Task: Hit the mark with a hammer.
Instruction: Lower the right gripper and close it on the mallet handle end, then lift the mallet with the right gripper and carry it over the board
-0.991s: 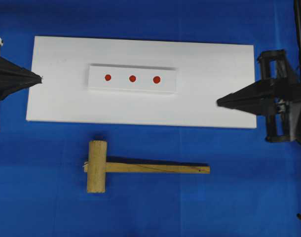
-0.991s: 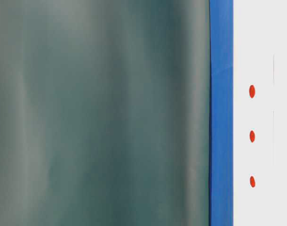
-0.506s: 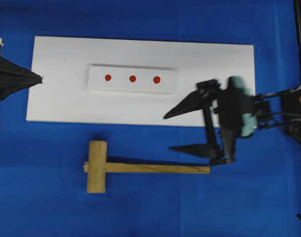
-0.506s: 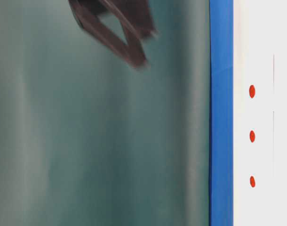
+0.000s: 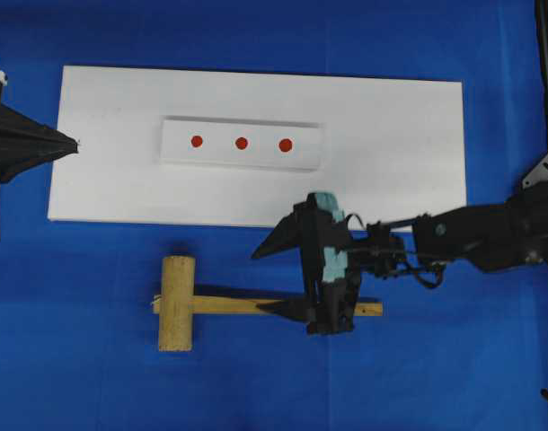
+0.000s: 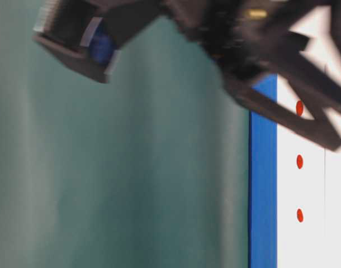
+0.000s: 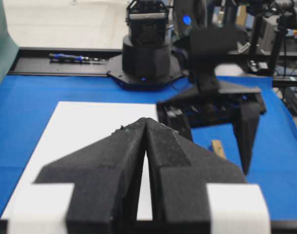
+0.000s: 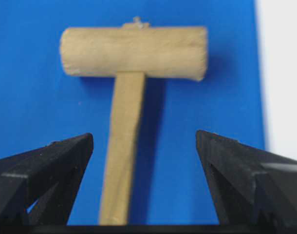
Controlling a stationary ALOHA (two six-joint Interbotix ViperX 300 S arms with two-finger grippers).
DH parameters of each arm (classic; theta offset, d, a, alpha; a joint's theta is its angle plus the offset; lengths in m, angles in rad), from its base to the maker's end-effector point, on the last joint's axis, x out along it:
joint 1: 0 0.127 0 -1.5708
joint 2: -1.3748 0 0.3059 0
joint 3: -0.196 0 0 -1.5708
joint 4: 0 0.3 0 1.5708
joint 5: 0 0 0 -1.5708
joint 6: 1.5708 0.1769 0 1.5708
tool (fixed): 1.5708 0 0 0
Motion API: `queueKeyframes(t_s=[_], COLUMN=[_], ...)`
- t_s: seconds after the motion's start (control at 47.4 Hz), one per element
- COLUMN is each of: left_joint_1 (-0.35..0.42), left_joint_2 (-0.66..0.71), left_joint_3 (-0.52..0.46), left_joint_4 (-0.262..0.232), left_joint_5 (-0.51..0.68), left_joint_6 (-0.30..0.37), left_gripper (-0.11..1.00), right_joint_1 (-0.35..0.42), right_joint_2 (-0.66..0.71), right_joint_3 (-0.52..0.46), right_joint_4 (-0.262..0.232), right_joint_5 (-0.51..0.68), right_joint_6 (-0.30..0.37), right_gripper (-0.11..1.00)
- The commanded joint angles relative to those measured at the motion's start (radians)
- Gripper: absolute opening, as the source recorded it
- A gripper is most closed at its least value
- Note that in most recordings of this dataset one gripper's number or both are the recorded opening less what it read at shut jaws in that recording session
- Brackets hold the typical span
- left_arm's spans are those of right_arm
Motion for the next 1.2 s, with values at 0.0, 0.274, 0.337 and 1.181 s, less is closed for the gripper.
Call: queueKeyframes(t_s=[0.0, 0.274, 0.337, 1.181], left_joint_1=[0.003, 0.003, 0.003, 0.003], left_joint_2=[0.009, 0.009, 0.009, 0.000], left_joint_3=[-0.009, -0.006, -0.006, -0.003], left_joint_4=[0.000, -0.005, -0.005, -0.005], left_joint_5=[-0.005, -0.005, -0.005, 0.012], left_joint_6=[-0.003, -0.005, -0.008, -0.032], left_gripper=[0.00, 0.00, 0.00, 0.00], right_joint_1=[0.021, 0.046, 0.046, 0.043], right_joint_2=[0.032, 0.152, 0.172, 0.106], right_joint_3=[-0.031, -0.066, -0.074, -0.083], right_joint_4=[0.032, 0.084, 0.089, 0.081], right_joint_5=[-0.060, -0.100, -0.100, -0.091], right_joint_6=[-0.002, -0.002, -0.002, -0.025], right_gripper=[0.86, 0.86, 0.86, 0.10])
